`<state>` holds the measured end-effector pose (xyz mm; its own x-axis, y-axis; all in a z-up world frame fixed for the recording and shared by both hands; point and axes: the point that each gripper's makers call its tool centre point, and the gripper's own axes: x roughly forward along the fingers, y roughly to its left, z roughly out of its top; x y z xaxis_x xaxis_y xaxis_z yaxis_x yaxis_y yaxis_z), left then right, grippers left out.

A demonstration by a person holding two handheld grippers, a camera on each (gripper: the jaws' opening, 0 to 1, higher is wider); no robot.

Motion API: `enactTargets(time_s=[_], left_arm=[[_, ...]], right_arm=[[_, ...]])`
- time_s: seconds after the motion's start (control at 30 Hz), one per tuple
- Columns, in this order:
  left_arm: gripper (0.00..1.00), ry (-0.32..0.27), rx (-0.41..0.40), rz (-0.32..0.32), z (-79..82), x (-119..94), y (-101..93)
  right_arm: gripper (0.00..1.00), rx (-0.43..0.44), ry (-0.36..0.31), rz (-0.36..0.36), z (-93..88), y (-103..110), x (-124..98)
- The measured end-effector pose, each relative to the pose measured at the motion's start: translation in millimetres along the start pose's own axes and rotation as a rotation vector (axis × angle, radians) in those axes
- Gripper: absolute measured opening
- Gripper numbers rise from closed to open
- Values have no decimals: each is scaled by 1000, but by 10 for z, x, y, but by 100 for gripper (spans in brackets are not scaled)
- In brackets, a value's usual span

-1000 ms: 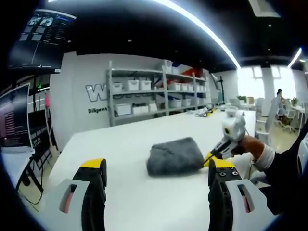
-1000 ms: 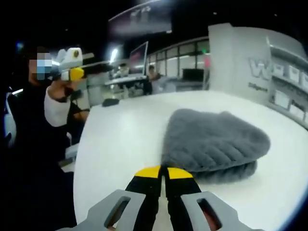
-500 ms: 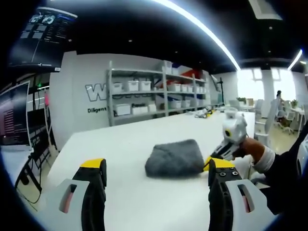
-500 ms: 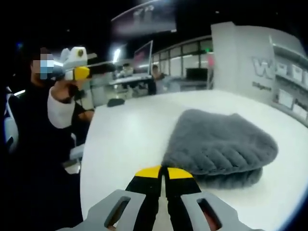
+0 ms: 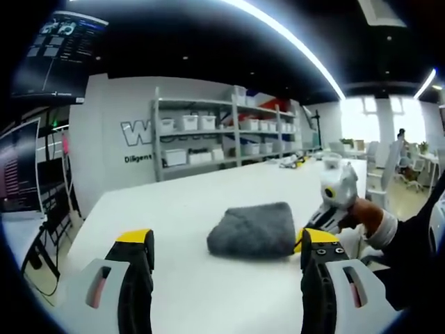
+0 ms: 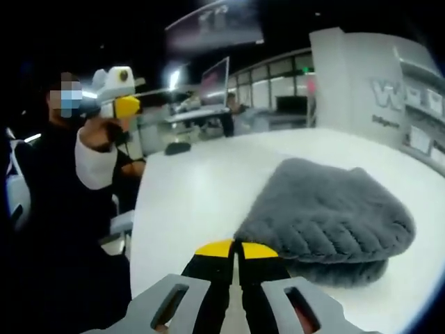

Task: Open the folded towel by lifting each exposed corner and separating the folded layers until the towel lies flat within the target outline without major curled edges

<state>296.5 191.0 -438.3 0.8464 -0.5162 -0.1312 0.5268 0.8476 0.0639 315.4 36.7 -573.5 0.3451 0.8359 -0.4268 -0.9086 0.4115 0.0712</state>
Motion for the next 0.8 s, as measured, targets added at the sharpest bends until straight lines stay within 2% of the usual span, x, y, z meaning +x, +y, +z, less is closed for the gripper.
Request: enactTargets(time_s=[0.4, 0.8], left_arm=[[85, -1, 4, -5, 6, 0, -9], [85, 5, 5, -9, -9, -5, -17]], right_arm=[[0, -19, 8, 2, 24, 52, 34], [0, -54, 3, 31, 14, 254, 105]])
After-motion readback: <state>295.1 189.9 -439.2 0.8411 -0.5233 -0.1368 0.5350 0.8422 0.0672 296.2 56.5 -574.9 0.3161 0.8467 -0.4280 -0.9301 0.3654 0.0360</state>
